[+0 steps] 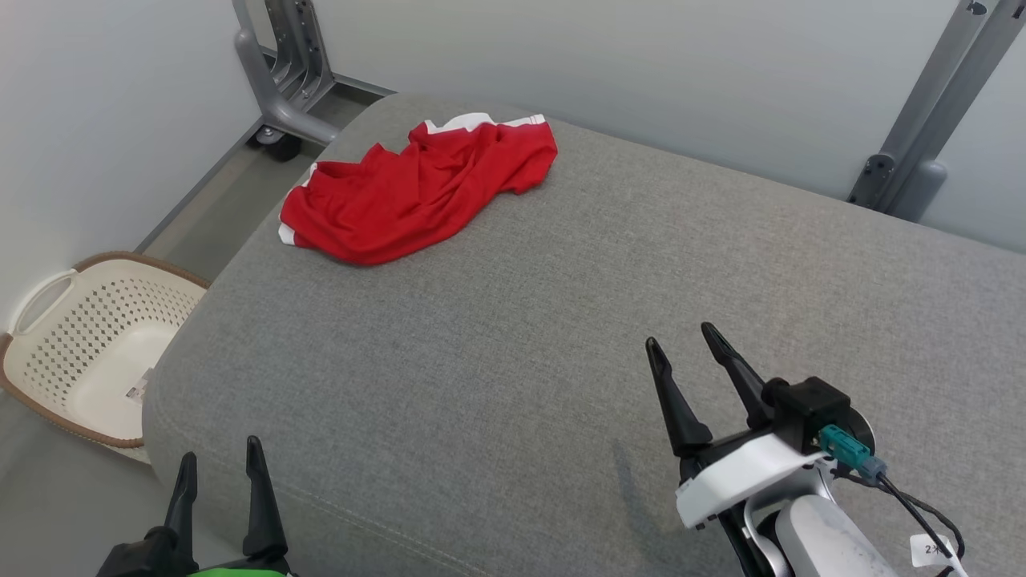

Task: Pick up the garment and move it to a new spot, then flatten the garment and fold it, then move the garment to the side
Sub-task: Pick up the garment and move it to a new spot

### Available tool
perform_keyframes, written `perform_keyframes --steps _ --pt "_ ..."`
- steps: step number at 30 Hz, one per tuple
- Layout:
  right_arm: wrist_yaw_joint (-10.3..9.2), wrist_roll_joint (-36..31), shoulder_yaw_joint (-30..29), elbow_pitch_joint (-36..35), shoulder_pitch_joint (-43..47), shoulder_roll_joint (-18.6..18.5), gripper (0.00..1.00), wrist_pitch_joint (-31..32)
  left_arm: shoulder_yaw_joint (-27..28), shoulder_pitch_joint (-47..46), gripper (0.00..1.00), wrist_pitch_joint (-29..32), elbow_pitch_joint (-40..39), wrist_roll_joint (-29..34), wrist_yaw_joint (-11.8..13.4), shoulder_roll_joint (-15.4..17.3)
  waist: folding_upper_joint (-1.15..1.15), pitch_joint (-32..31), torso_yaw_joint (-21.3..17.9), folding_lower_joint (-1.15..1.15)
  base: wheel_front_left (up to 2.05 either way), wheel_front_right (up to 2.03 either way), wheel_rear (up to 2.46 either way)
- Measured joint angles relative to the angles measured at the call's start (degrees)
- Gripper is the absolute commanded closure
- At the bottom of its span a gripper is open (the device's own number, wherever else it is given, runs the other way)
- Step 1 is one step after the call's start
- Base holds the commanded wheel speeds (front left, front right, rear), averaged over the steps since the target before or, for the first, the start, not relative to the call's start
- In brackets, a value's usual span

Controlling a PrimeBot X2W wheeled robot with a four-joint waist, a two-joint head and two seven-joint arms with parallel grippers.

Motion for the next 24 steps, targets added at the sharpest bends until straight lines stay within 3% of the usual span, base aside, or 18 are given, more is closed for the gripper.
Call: perform_keyframes --steps 7,13,19,24 --pt "0.00 -3.9 -0.9 -2.1 -2.6 0.0 0.00 2.1 1.4 -4.2 0.00 0.0 0.0 -0.3 -1.0 0.4 0.00 3.9 -1.5 0.00 0.00 0.00 0.00" --pt "0.00 -8.5 -2.8 -5.2 -4.8 0.0 0.00 4.4 2.3 -15.9 0.00 0.9 2.4 1.0 -2.8 5.8 0.00 8.9 -4.0 0.00 0.00 0.00 0.00" --pt "0.00 -11.3 -3.3 -9.1 -7.2 -0.5 0.00 6.4 1.7 -33.1 0.00 8.0 7.8 2.0 -5.0 12.6 0.00 14.2 -7.4 0.00 0.00 0.00 0.00" --pt "0.00 -12.3 -2.8 -12.0 -8.7 -1.6 0.00 8.1 1.4 -45.6 0.00 17.8 16.5 -1.7 -6.6 15.4 0.00 18.4 -10.7 0.00 0.00 0.00 0.00"
